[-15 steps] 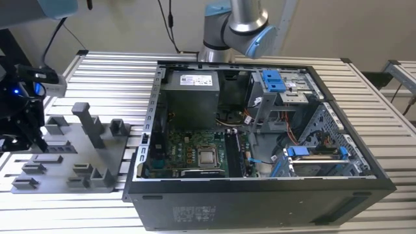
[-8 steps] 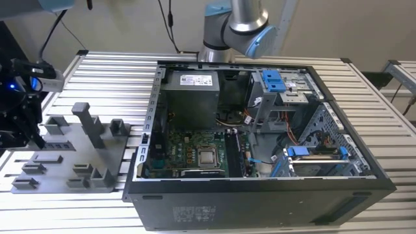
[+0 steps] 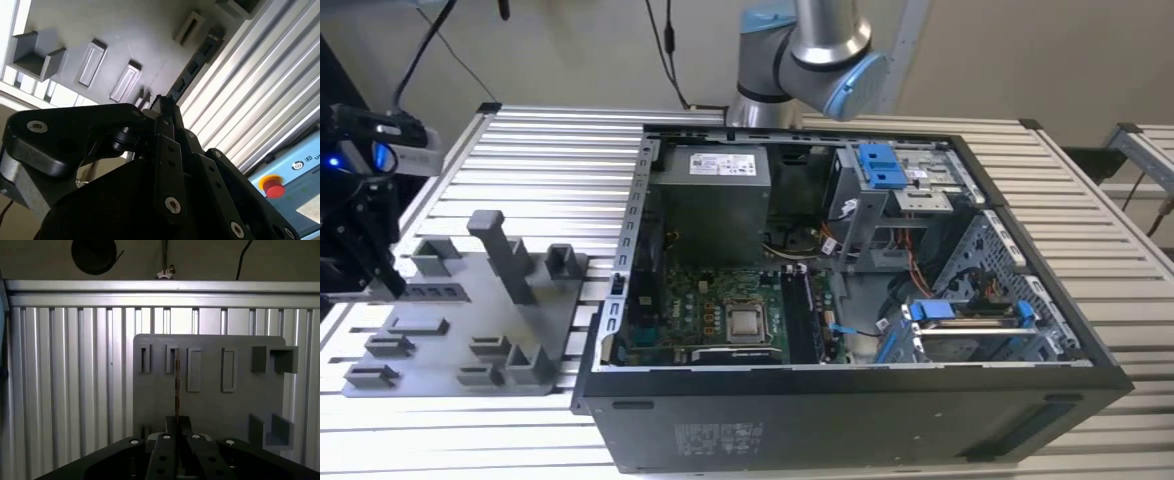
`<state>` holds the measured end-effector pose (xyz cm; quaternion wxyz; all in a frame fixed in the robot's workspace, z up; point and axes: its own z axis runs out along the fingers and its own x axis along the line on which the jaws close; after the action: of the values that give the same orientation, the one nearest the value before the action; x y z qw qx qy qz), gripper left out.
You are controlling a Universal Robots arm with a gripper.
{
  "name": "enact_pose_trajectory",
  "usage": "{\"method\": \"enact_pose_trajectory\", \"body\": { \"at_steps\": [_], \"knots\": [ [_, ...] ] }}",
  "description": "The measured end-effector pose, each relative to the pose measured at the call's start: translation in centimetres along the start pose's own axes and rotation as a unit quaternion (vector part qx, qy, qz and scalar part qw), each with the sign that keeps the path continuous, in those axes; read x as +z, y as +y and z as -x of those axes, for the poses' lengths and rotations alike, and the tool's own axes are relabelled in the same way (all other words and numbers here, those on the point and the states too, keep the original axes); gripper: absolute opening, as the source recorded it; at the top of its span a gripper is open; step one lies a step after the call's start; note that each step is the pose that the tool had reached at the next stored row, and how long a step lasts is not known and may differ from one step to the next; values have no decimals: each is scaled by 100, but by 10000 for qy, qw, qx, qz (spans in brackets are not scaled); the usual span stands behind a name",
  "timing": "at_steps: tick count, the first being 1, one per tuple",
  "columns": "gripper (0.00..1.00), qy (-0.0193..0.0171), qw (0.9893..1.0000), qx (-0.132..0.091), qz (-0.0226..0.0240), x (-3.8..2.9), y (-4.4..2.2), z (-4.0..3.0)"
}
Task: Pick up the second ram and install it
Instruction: 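Pick up the second ram and move it above second insertion slot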
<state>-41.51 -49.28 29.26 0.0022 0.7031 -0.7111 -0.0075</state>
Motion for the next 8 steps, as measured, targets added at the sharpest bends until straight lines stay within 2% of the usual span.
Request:
{"method": "enact_pose_trajectory", "body": {
  "at_steps": [8],
  "knots": [
    [14, 0, 10000, 1, 0, -128, 2, 2]
  ]
}}
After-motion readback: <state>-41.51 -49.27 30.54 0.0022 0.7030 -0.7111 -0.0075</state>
